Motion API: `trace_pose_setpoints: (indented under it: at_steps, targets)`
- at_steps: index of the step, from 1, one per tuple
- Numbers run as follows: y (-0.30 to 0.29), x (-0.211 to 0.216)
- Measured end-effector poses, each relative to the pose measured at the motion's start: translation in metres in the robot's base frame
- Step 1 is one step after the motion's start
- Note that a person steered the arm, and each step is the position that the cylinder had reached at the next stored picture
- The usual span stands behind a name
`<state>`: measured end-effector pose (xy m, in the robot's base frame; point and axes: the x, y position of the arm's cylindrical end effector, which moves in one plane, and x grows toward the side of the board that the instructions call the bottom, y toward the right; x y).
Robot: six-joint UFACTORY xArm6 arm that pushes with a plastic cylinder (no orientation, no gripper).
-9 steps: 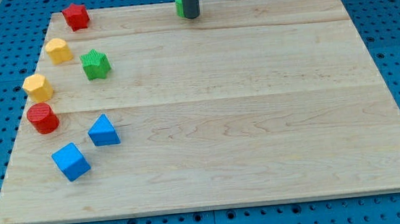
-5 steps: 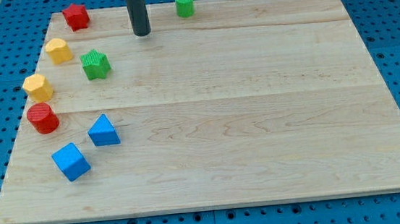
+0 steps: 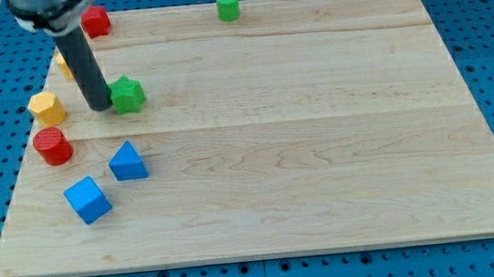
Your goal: Push the red circle towards the top right
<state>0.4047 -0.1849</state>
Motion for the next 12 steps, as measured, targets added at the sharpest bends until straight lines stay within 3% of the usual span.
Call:
trace_pose_setpoints:
  at_steps: [2, 3, 7, 9, 10, 11, 12]
  targets:
    - [-0.010, 0.103]
    - [-0.077, 0.103]
    - [-0.086, 0.036]
    - [0.082, 0.034]
    - [0.162, 0.013]
    - [0.238, -0.047]
    - [0.244, -0.100]
